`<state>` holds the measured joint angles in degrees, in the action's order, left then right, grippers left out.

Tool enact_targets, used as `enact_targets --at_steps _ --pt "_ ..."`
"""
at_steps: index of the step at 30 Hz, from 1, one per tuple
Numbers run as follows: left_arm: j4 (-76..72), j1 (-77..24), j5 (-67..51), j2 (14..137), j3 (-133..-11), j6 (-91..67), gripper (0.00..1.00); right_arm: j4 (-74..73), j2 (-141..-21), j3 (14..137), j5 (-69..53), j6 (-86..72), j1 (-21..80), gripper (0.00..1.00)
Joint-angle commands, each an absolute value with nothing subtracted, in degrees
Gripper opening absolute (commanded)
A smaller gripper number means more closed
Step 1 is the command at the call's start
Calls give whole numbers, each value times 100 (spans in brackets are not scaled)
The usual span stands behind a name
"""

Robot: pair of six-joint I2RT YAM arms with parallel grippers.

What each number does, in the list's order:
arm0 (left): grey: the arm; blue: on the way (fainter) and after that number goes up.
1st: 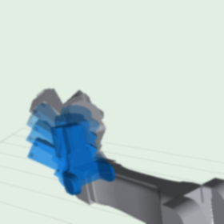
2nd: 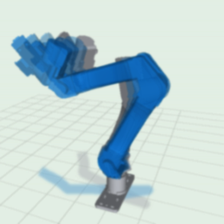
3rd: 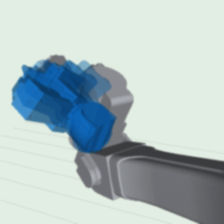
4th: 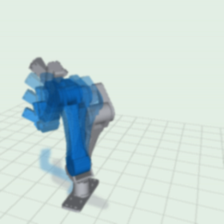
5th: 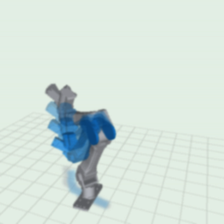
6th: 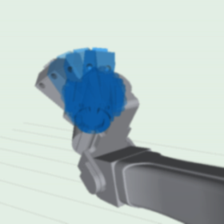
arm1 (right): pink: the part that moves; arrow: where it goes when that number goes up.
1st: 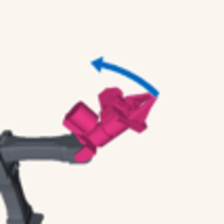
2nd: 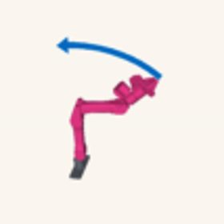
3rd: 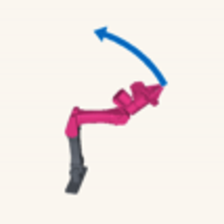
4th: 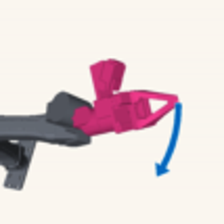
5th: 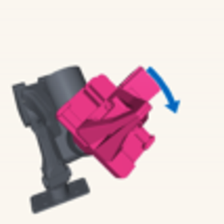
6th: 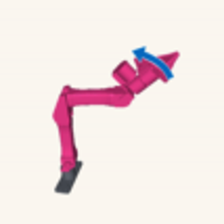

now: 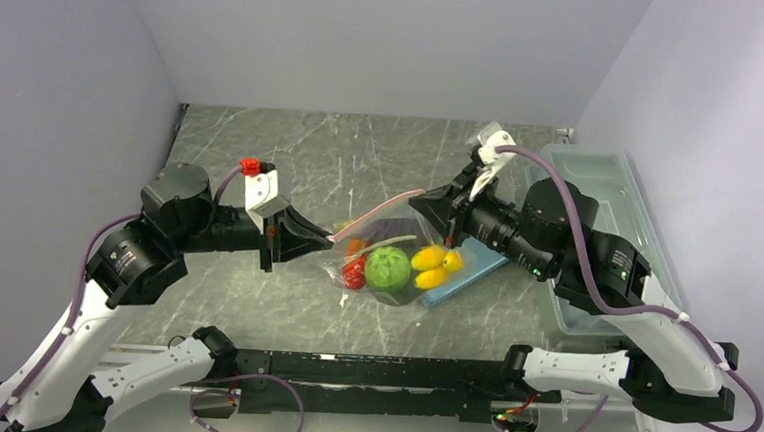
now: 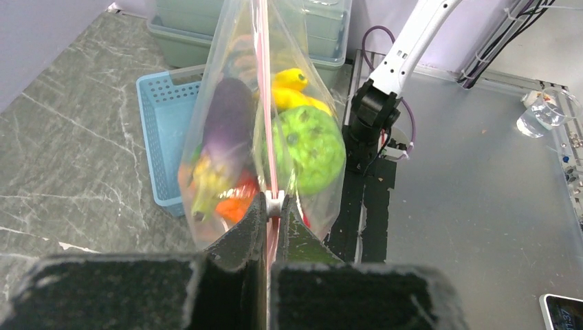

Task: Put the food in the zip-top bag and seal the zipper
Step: Zip the zipper food storage bag.

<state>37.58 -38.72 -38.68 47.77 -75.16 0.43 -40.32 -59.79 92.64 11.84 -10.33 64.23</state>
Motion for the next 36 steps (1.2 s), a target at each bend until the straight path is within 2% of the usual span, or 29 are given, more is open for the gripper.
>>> enact_targets --at_steps 1,19,32,34,36 --pt "4174 -3891 -3817 4617 -7456 167 0 -2801 -5476 9230 2126 -1028 6370 0" --pt "4457 -3891 -3606 4474 -7540 171 0 -2287 -4729 8518 3115 -1015 6371 0" --pt "4507 -3889 -3574 4447 -7567 88 0 -2291 -4627 8437 2971 -1085 6372 0" --pt "4487 -3893 -3507 4437 -7567 78 11 -2340 -4650 8460 2877 -1076 6372 0" --pt "4436 -3894 -3418 4425 -7563 57 33 -2392 -4688 8503 2805 -1077 6372 0"
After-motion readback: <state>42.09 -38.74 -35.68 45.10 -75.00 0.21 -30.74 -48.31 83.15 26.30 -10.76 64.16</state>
